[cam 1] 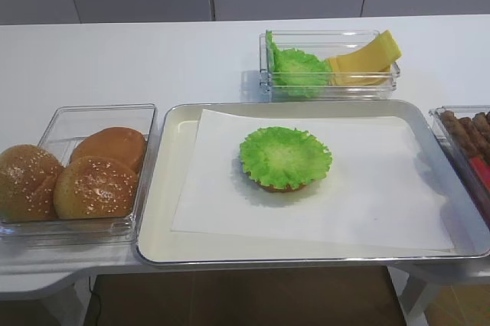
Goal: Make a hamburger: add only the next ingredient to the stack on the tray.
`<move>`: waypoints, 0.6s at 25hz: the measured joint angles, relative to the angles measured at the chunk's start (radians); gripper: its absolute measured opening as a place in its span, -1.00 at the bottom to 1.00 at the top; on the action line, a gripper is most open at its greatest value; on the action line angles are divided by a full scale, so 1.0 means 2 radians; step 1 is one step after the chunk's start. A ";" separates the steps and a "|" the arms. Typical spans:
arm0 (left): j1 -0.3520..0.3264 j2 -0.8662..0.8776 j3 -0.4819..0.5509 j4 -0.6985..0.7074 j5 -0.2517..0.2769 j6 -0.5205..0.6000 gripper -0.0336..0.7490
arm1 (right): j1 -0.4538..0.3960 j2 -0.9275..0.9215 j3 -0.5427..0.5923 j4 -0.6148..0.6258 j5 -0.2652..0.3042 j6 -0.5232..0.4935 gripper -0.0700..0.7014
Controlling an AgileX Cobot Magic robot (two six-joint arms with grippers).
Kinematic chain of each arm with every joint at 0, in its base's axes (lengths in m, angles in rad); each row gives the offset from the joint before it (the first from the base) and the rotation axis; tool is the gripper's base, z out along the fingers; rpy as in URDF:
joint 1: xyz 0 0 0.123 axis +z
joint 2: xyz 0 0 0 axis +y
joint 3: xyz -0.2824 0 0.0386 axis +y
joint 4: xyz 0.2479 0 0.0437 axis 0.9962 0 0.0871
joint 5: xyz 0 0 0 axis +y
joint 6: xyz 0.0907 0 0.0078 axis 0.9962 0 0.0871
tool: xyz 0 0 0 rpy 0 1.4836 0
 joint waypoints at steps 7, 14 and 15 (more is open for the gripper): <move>0.000 0.000 0.000 0.000 0.000 0.000 0.15 | 0.000 -0.112 0.031 0.002 0.010 0.001 0.48; 0.000 0.000 0.000 0.000 0.000 0.000 0.15 | 0.000 -0.189 0.040 0.001 0.028 -0.001 0.48; 0.000 0.000 0.000 0.000 0.000 0.000 0.15 | 0.000 -0.198 0.045 0.001 0.030 -0.001 0.48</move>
